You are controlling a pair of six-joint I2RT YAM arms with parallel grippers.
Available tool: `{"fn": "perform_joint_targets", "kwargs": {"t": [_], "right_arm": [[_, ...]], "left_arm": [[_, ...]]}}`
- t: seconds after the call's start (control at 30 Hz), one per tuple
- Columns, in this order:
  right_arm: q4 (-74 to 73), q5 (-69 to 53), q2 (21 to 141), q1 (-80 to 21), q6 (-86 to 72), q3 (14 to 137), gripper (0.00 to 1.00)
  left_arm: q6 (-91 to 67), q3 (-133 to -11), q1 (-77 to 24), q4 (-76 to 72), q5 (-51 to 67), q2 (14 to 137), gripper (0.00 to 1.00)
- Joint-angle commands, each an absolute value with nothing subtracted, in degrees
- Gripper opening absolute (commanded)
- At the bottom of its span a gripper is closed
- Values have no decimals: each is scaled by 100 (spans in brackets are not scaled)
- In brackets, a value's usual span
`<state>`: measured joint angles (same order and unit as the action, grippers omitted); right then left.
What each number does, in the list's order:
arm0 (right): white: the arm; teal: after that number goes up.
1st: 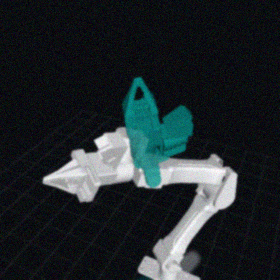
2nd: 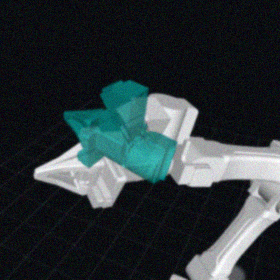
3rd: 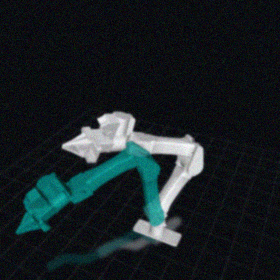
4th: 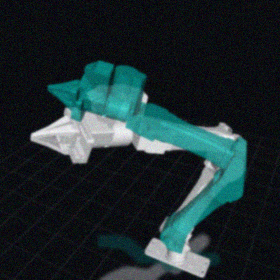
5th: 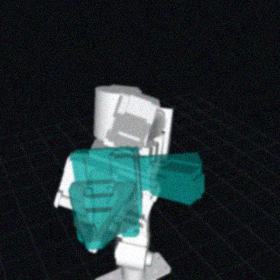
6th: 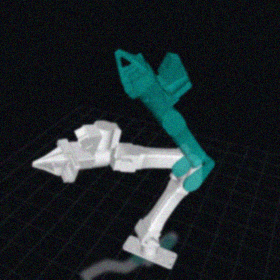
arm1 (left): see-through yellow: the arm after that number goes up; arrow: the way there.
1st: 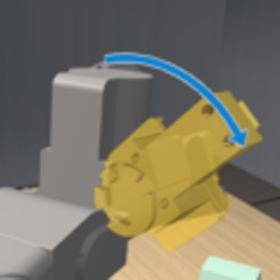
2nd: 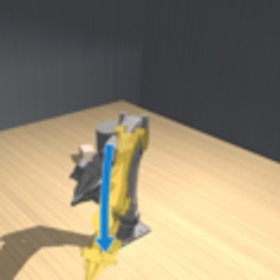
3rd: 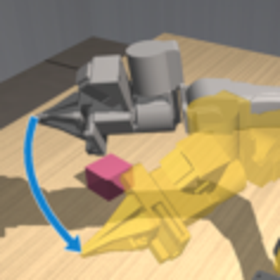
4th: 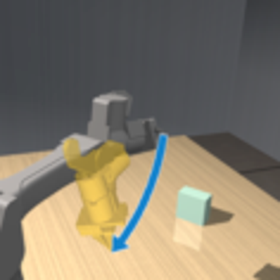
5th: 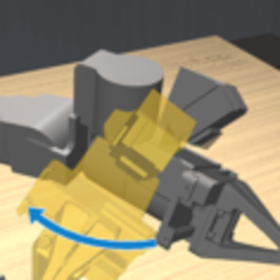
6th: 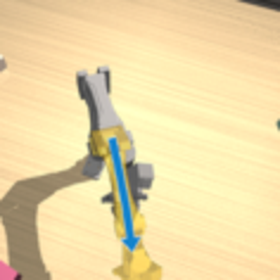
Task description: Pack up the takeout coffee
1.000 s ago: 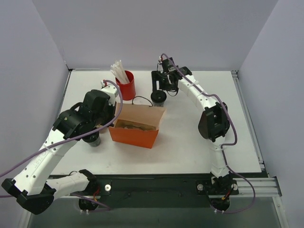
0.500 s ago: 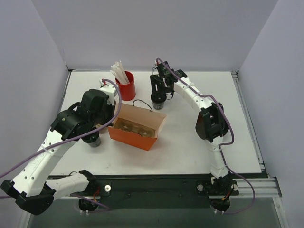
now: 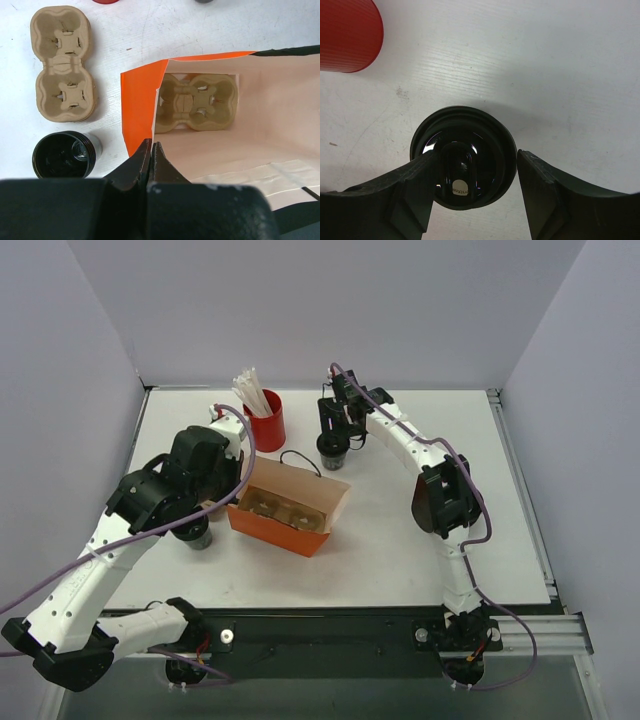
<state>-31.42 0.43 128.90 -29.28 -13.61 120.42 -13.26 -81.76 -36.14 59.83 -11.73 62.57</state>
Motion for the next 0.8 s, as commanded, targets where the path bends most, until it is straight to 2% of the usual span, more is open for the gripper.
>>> {"fn": "perform_joint_targets", "kwargs": {"t": [0.0, 0.13, 0.23, 0.4, 0.63, 0.77], "right_arm": [[-3199, 44, 12911, -2883, -1433, 11892, 64], [-3208, -211, 12832, -2839, -1511, 12084, 68], [-3208, -228, 12762, -2821, -1529, 12252, 73], [-3199, -220, 12700, -2830, -1512, 12313, 75], [-3199, -237, 12727, -2891, -1424, 12287, 75], [-3191, -334, 12779, -2935, -1371, 12305, 80]], "left_arm": [[-1275, -8429, -3577, 5897, -1213, 6249, 0], [-1274, -8368, -3577, 5915, -1283, 6249, 0], [-1615, -8550, -3568, 6579, -2072, 6415, 0], [-1784, -8727, -3542, 6943, -2539, 6548, 0], [-1889, -8692, -3463, 6996, -2426, 6557, 0], [-1890, -8710, -3463, 6970, -2364, 6583, 0]]}}
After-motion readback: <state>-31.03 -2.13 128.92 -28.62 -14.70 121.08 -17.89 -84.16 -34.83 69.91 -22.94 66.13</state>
